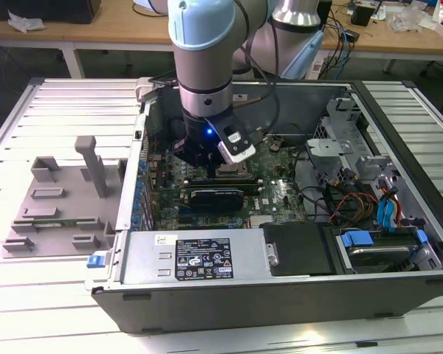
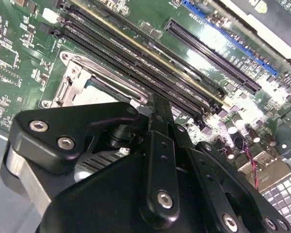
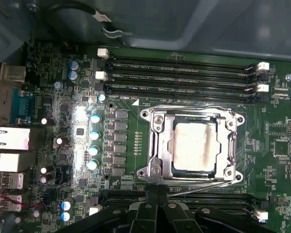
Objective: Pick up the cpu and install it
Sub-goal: 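Install the second cpu locking lever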
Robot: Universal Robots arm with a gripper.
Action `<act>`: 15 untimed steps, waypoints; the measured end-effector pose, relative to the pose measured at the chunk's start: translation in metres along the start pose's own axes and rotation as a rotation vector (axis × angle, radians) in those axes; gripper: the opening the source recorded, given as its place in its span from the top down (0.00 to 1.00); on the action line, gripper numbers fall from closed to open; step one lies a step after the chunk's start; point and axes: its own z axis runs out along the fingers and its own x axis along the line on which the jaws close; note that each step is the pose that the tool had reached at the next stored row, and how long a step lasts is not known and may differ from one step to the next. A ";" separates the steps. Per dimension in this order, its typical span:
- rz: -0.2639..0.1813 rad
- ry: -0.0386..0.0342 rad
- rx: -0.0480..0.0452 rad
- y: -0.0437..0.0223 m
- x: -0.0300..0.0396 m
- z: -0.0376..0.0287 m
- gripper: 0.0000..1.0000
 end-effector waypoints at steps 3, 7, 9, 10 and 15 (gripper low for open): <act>0.001 -0.0004 -0.0109 -0.0063 0.0003 -0.0005 0.89; 0.002 -0.0013 -0.0302 -0.0107 0.0005 -0.0008 0.89; 0.003 -0.0020 -0.0410 -0.0109 0.0005 -0.0006 0.89; 0.004 -0.0027 -0.0495 -0.0109 0.0007 -0.0004 0.89; 0.005 -0.0046 -0.0688 -0.0110 0.0022 0.0020 0.89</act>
